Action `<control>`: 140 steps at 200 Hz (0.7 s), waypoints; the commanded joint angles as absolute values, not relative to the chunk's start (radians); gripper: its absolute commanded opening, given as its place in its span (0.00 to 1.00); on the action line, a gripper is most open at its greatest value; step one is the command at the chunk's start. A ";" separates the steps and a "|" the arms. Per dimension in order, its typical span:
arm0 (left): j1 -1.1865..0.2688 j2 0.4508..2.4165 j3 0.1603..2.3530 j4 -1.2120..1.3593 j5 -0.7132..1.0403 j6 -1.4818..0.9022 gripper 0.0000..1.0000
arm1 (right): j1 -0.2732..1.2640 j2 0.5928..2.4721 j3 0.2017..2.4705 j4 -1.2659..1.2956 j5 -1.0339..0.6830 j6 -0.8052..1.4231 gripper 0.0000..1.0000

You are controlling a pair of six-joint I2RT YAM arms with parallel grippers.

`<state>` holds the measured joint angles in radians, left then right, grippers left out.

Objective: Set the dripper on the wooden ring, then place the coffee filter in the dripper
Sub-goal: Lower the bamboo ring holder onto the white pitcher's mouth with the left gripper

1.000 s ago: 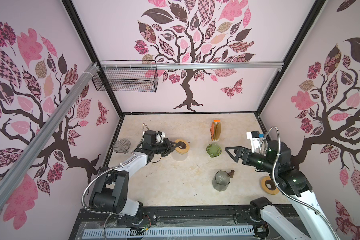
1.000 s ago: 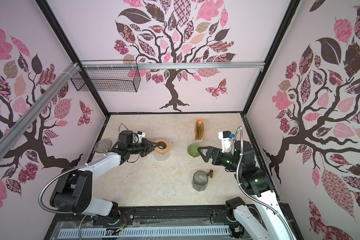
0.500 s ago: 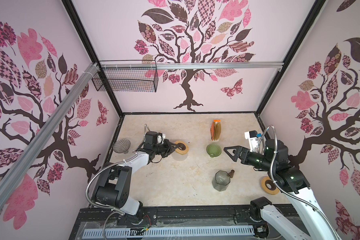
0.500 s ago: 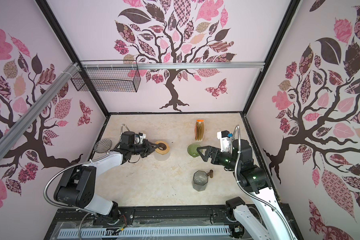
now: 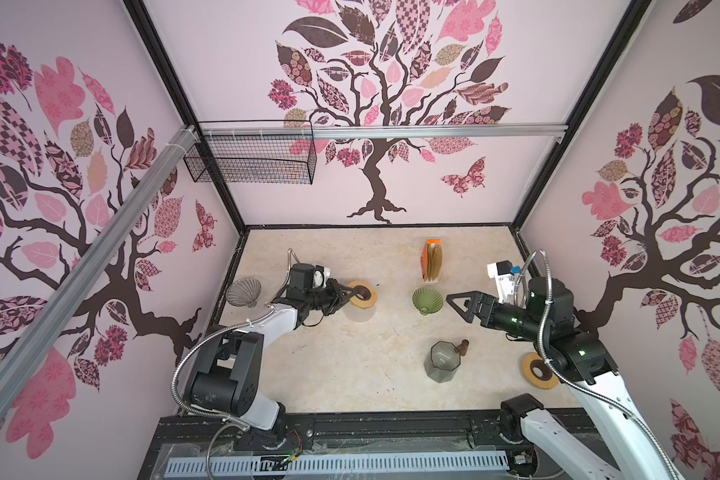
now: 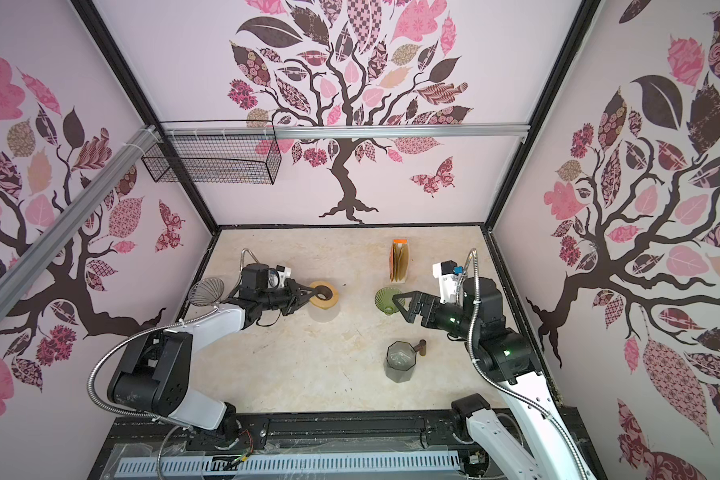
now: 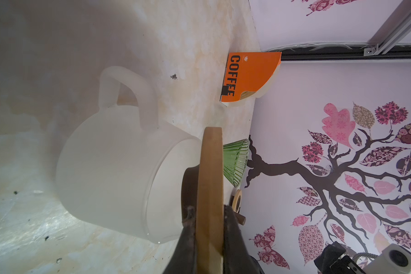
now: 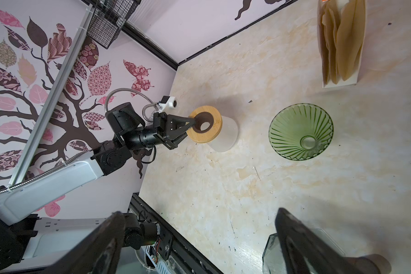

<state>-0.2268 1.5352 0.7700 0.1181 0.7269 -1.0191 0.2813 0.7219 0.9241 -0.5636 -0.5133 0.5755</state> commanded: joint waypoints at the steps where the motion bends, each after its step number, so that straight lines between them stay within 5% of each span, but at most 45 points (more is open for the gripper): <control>1: -0.213 1.530 0.736 0.104 0.706 -0.997 0.03 | 0.288 0.720 0.922 -0.559 -0.527 0.561 1.00; 140: -0.206 1.506 0.723 0.076 0.681 -0.986 0.19 | 0.288 0.721 0.915 -0.551 -0.532 0.564 1.00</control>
<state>-0.2173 1.5242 0.7555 0.1131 0.7189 -1.0119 0.2813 0.7231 0.9222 -0.5632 -0.5205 0.5758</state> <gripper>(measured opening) 0.186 0.999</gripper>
